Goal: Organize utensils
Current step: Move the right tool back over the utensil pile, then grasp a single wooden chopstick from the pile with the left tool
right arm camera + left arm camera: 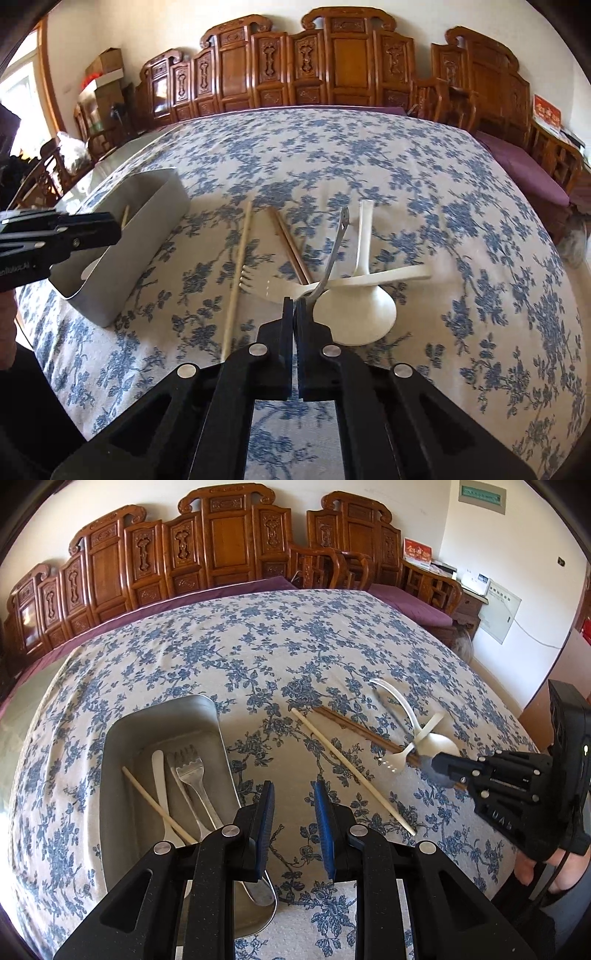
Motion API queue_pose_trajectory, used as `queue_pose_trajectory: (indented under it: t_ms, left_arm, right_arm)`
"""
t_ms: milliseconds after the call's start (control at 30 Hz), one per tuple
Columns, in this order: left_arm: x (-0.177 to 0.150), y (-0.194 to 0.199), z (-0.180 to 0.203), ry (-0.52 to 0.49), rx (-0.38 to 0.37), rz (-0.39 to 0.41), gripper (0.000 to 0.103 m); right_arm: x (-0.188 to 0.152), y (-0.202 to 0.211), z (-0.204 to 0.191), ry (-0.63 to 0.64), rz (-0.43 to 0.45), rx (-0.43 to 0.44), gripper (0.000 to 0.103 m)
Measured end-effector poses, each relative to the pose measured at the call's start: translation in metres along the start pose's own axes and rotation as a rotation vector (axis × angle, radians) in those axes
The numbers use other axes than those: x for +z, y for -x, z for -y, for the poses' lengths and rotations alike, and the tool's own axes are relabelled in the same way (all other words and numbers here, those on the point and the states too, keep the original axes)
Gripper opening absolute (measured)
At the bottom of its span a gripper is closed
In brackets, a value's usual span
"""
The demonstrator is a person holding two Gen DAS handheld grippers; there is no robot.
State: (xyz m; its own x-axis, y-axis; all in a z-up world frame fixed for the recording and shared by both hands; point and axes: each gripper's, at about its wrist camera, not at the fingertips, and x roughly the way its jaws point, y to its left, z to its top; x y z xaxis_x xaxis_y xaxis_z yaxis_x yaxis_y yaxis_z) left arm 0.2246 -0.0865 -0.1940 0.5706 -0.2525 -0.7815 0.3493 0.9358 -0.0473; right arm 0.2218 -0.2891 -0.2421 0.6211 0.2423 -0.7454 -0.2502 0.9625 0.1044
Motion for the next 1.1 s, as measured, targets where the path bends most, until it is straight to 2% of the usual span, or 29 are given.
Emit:
queue_pose_trajectory:
  t_ms: [267,633,767,900,1100]
  left_arm:
    - [0.0,0.0,0.001,-0.001,-0.001,0.001,0.02]
    - [-0.001,-0.004,0.022,0.002,-0.006,0.008,0.02]
    - [-0.002,-0.012,0.035,0.007,-0.006,0.002,0.02]
    - [-0.005,-0.022,0.05,-0.007,0.01,-0.013,0.025]
    - [-0.008,-0.044,0.068,0.005,0.006,-0.054,0.025]
  right_arm:
    - [0.0,0.0,0.004,-0.005,-0.006,-0.01,0.002]
    - [0.007,0.018,0.012,-0.016,0.068,0.014,0.002]
    - [0.009,0.023,0.017,-0.031,0.092,0.046,0.002]
    - [0.008,0.023,0.019,-0.034,0.089,0.05,0.002]
    - [0.006,0.023,0.025,-0.05,0.084,0.055,0.002]
